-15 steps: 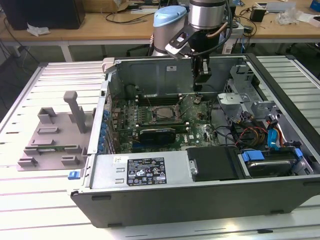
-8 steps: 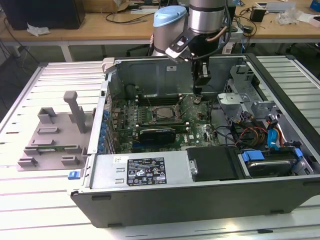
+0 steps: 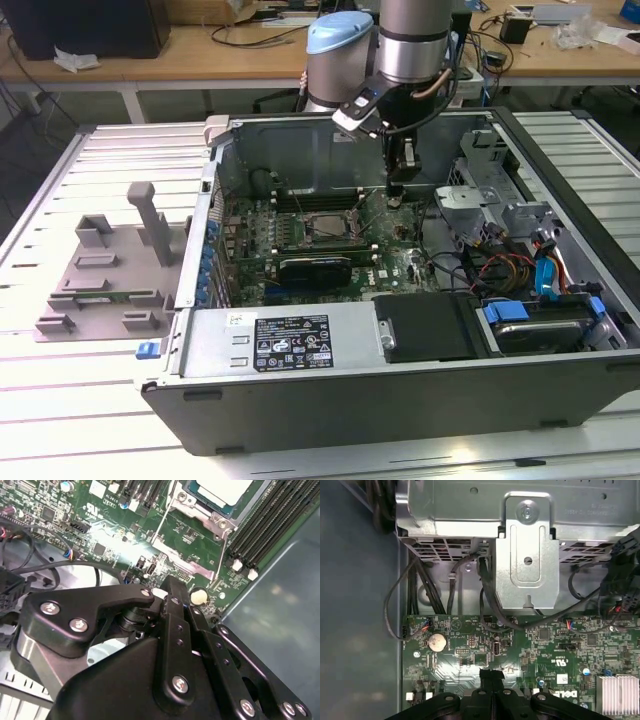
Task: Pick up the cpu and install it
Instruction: 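Close the cpu cover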
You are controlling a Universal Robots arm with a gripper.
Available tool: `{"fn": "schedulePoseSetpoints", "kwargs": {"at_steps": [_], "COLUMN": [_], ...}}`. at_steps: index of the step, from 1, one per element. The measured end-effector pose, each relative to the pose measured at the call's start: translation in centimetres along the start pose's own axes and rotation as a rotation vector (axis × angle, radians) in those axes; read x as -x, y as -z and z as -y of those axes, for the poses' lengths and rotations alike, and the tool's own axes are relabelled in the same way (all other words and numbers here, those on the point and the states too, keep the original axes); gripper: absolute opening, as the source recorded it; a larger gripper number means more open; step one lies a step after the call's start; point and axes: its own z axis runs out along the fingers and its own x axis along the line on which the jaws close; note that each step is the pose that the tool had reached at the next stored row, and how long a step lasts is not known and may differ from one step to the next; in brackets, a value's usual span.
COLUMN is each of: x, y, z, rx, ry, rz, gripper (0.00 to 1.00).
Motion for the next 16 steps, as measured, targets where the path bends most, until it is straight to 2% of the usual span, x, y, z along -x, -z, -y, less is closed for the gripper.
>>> {"fn": "schedulePoseSetpoints", "kwargs": {"at_steps": [4,8,16], "x": [-0.05,-0.07,-0.08], "y": [-0.92,-1.48,-1.51], "z": [0.00,0.01,0.13], "rx": [-0.0085,-0.0151,-0.0151], "ry": [0.000,0.001,0.001], "rz": [-0.0001,0.0000,-0.0002], "gripper": [0.11,0.11,0.11]}}
